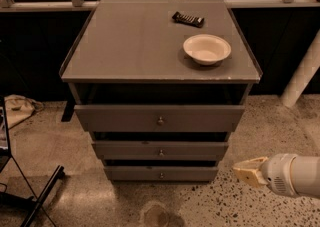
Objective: Open bottom drawer
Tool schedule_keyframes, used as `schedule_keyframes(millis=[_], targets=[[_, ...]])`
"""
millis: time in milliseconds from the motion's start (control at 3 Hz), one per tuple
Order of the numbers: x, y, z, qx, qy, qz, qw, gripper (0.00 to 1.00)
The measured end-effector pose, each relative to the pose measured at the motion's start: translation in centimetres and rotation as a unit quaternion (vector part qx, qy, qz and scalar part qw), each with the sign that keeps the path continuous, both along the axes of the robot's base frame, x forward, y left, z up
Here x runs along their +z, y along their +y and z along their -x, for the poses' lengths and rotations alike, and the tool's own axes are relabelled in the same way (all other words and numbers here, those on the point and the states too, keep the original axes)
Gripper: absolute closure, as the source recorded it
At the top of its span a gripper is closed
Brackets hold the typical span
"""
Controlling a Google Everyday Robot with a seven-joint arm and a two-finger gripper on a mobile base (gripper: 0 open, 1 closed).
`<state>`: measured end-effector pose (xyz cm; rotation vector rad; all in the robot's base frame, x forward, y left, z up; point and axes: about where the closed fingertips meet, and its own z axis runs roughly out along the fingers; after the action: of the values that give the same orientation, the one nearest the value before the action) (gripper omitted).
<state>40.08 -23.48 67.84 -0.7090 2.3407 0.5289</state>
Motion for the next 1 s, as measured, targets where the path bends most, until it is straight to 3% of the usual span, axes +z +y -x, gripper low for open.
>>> schedule_keyframes(millis=[667, 1000], targets=[[-6.9, -0.5, -1.7, -0.086, -0.063, -0.029, 0.9939, 1.00], [-7.1, -1.0, -2.4, -0.099, -0.072, -0.023, 0.9922, 1.00]])
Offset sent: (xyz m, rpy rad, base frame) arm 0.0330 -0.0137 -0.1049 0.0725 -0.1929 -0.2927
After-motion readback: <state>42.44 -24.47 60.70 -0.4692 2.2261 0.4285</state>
